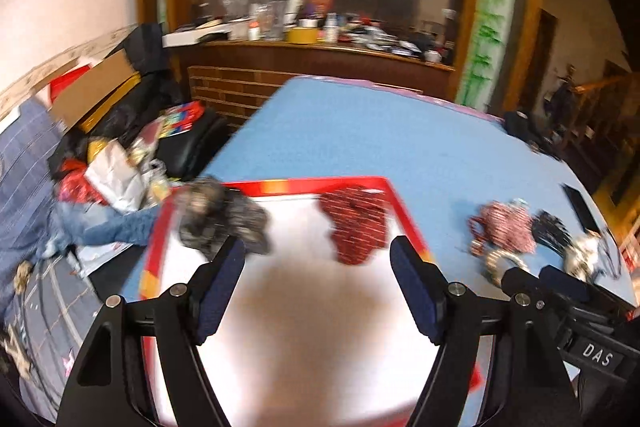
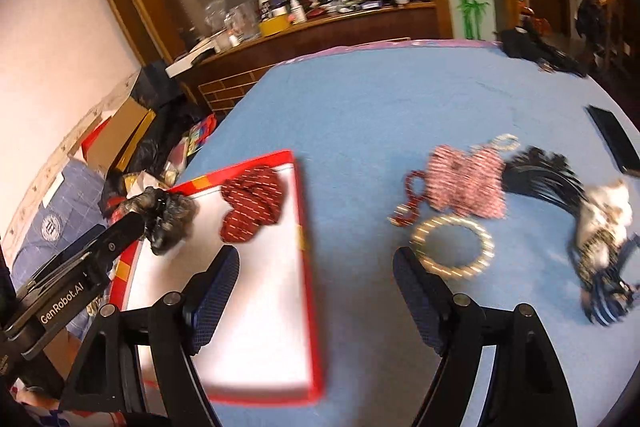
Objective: Organize jewelry
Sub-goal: 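Grasp the leopard-print bangle with the left gripper while the right gripper grasps the striped watch strap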
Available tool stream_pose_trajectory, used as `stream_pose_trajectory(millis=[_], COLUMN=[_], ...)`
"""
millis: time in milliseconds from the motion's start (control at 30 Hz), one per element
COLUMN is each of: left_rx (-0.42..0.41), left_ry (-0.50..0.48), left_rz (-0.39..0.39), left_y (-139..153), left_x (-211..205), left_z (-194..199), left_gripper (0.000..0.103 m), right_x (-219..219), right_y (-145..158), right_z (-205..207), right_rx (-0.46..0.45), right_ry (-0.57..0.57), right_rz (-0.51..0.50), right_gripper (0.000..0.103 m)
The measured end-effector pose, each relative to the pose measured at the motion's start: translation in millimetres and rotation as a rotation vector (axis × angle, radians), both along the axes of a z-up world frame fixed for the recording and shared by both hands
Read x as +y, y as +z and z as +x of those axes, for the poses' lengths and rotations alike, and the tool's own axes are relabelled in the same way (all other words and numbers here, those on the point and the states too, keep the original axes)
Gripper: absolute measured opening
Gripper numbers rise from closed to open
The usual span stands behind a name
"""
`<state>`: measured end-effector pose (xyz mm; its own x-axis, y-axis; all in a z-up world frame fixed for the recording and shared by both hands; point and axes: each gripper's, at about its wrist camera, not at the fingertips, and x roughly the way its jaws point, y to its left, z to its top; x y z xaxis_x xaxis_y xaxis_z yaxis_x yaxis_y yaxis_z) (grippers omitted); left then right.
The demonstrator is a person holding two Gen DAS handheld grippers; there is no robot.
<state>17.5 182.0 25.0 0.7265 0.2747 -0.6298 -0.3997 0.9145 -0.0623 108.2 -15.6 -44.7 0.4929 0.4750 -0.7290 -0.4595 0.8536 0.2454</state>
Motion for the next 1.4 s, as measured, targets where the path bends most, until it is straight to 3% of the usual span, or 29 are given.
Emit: stream_pose_trajectory(millis=[167,367,500,633,700,800,900,1033,1200,1233,1267,1367,1400], left_rx=[-0.004,0.036,0.066,0.077,0.081,0.093,0.103,0.110,0.116,0.117,0.120,0.128,0.131], left_ry=[-0.182,-0.397,-0.444,-0.456,-0.450,-0.440,-0.430,-0.430,-0.444,-0.444,-0.441,-0.437,-0.439], left_rz=[0.009,0.077,0.094,0.105,0.113,0.111,0.098,0.078,0.095,0.098,0.101,0.096,0.091], left_y=[-8,-33,-43,-46,-47,-50,-53,-55,-56,-57,-57,-57,-57], left_x=[-62,-144,-168,-173,-170,-164,-160,-157,-160,-160,-160,-157,-157], left_z=[3,5,8,4,3,4,6,9,9,9,10,14,16], left_gripper=[0.074,0.074,0.074,0.074,0.074,0.074,0.074,0.074,0.074,0.074,0.074,0.074,0.074], right_x=[-62,-170,-231,-258,-257,-246,-220,-191,-177,-175,-176,-188,-199], right_y=[1,4,-1,-21,-30,-38,-36,-34,-47,-50,-50,-39,-33], right_z=[-13,-8,12,34,41,39,25,16,27,31,30,23,19], right_rx=[-0.034,-0.066,-0.027,0.063,0.112,0.132,0.084,0.005,-0.004,0.009,0.007,-0.038,-0.043], right_ry=[-0.041,-0.196,-0.274,-0.267,-0.236,-0.193,-0.121,-0.062,-0.063,-0.061,-0.070,-0.116,-0.135], right_rz=[-0.003,-0.049,-0.049,0.001,0.055,0.056,-0.029,-0.178,-0.258,-0.256,-0.241,-0.184,-0.123], right_gripper=[0.083,0.083,0.083,0.077,0.073,0.071,0.070,0.054,0.041,0.031,0.014,0.014,0.014])
